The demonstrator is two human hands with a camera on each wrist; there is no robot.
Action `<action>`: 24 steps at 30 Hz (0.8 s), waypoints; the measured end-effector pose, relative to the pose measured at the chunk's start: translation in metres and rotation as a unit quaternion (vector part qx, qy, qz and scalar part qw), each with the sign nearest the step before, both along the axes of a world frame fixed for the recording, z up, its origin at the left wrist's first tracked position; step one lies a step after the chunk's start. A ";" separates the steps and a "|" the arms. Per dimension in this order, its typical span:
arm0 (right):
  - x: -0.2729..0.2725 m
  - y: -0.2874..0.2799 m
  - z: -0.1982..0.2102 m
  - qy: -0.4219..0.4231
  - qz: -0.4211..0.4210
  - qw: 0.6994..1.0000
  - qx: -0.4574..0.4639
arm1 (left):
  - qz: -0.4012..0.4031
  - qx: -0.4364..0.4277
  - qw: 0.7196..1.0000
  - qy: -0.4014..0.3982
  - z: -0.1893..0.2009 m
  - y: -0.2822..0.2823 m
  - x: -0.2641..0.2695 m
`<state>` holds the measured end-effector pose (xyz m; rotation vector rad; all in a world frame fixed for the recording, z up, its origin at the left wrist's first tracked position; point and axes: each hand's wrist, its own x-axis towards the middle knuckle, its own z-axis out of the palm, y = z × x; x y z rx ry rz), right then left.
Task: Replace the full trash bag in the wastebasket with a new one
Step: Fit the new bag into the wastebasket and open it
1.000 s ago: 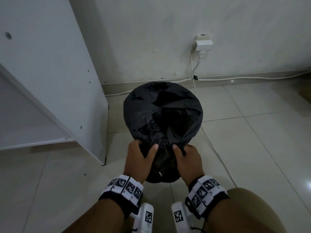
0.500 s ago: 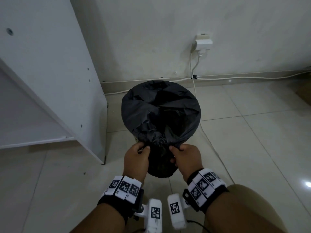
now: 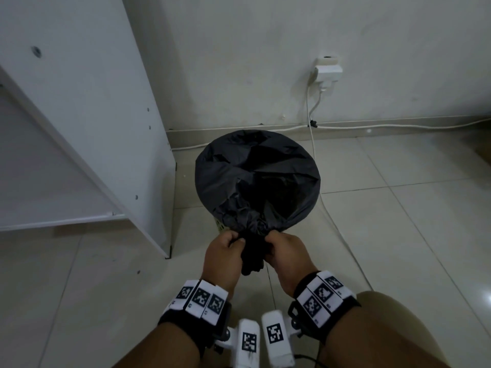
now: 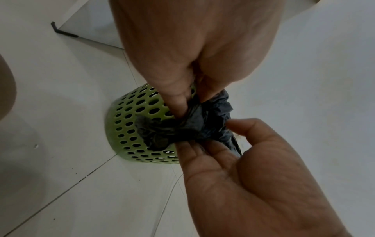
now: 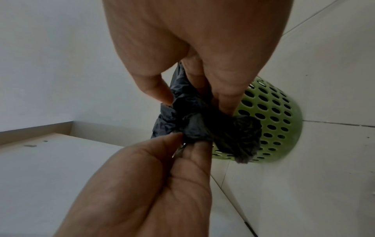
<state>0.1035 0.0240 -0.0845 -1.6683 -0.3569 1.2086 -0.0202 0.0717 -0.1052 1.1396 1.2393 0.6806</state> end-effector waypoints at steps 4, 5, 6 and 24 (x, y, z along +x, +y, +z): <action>-0.005 -0.005 0.012 -0.020 0.050 0.998 0.025 | -0.042 -0.053 0.996 -0.051 0.007 -0.002 0.002; -0.005 -0.005 0.010 -0.037 0.060 0.997 0.029 | -0.058 -0.053 0.995 -0.055 0.009 -0.003 0.003; -0.006 -0.005 0.008 -0.049 0.065 0.996 0.034 | -0.071 -0.049 0.995 -0.055 0.011 -0.004 0.004; 0.012 0.003 -0.008 -0.278 0.206 0.938 0.004 | -0.069 -0.069 0.995 -0.007 0.013 0.016 0.002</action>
